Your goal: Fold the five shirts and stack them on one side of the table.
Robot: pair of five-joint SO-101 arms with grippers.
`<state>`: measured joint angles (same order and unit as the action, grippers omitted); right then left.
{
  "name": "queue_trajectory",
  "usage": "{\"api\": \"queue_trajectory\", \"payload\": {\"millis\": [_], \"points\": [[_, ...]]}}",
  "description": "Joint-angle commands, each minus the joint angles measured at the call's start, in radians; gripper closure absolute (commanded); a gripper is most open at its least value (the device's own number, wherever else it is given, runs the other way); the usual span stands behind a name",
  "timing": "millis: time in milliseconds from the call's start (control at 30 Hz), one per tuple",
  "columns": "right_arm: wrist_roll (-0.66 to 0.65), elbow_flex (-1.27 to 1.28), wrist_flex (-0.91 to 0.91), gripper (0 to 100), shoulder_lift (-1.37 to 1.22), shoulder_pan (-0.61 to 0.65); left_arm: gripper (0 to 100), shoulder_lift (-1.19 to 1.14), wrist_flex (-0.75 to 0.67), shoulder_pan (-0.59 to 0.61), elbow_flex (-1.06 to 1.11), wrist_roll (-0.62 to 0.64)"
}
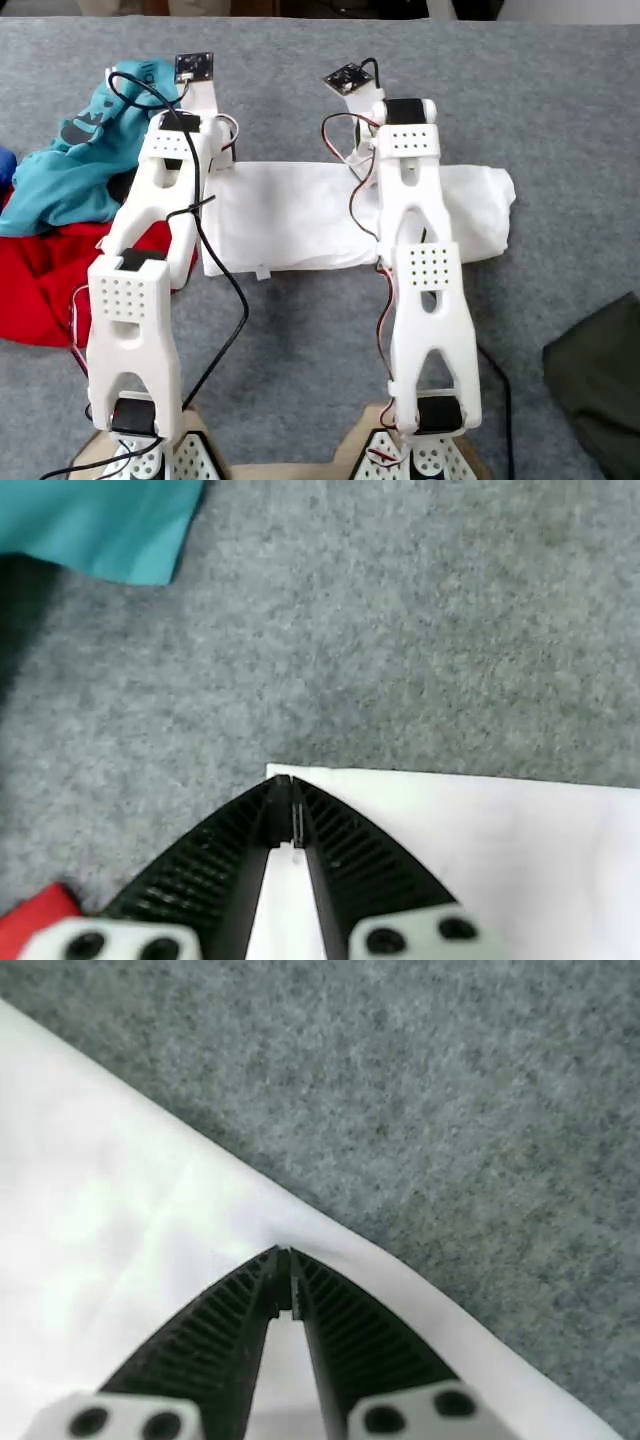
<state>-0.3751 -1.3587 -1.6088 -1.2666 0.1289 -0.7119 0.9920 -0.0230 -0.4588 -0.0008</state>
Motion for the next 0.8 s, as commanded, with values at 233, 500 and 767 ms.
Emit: {"api": "queue_trajectory", "payload": {"millis": [233, 500, 767], "points": [[0.066, -0.298, -0.107, 99.3, 0.019, -0.031, 85, 0.102, 0.427, 0.009, -0.319, -0.091], [0.071, -0.308, -0.123, 99.3, 0.058, -0.062, 88, 0.099, 0.643, 0.055, -0.361, -0.239], [0.069, -0.308, -0.115, 99.3, 0.042, -0.062, 86, 0.11, 0.597, 0.068, -0.155, -0.239]]}}
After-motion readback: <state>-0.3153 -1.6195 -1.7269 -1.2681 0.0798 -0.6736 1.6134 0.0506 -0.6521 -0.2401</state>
